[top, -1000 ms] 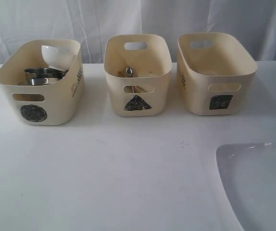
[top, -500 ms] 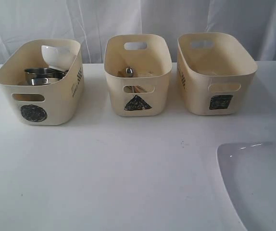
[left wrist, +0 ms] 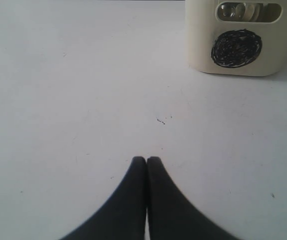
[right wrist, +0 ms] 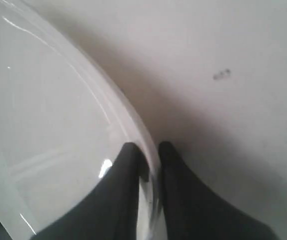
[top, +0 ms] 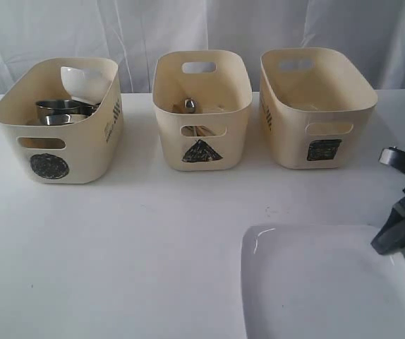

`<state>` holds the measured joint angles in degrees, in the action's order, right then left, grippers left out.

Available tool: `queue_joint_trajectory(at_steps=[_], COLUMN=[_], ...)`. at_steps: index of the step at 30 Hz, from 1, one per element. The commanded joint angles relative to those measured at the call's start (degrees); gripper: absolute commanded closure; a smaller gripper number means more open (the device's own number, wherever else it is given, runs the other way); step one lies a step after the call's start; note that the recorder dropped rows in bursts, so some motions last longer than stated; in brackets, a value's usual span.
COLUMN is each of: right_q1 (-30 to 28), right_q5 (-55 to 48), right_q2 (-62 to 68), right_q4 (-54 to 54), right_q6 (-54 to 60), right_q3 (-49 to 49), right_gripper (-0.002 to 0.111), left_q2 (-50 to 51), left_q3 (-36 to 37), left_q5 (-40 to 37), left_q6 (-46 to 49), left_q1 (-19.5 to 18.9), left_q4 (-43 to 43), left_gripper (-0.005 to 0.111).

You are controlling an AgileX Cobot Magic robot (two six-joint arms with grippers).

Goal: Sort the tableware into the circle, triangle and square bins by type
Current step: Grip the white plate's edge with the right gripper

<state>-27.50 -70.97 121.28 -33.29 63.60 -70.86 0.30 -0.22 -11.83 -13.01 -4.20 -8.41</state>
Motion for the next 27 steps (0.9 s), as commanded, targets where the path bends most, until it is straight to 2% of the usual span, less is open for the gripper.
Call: queue_joint_trajectory(at_steps=[1, 10, 12, 18, 21, 27], right_q1=[0.2, 0.2, 0.2, 0.2, 0.2, 0.2], right_q5=[1.0, 4.2, 4.7, 6.1, 6.1, 5.5], right_q2=[0.3, 0.3, 0.3, 2.4, 4.7, 9.2], right_q4=[-7.3, -11.8, -11.8, -12.2, -12.8, -13.3], right_q6=[4.1, 3.1, 3.1, 2.5, 2.6, 2.9], right_q3=[0.3, 0.3, 0.3, 0.3, 0.3, 0.5], right_gripper=[0.108, 0.108, 0.104, 0.084, 0.08, 0.08], left_q2=[-0.3, -0.3, -0.3, -0.3, -0.3, -0.3], left_q3=[0.2, 0.2, 0.2, 0.2, 0.2, 0.2], left_q5=[0.2, 0.2, 0.2, 0.2, 0.2, 0.2], left_q6=[-0.1, -0.1, -0.1, -0.1, -0.1, -0.1], left_q1=[0.3, 0.3, 0.3, 0.3, 0.3, 0.3], left_q4=[0.5, 0.5, 0.5, 0.5, 0.5, 0.5], left_gripper=[0.107, 0.107, 0.107, 0.107, 0.107, 0.107])
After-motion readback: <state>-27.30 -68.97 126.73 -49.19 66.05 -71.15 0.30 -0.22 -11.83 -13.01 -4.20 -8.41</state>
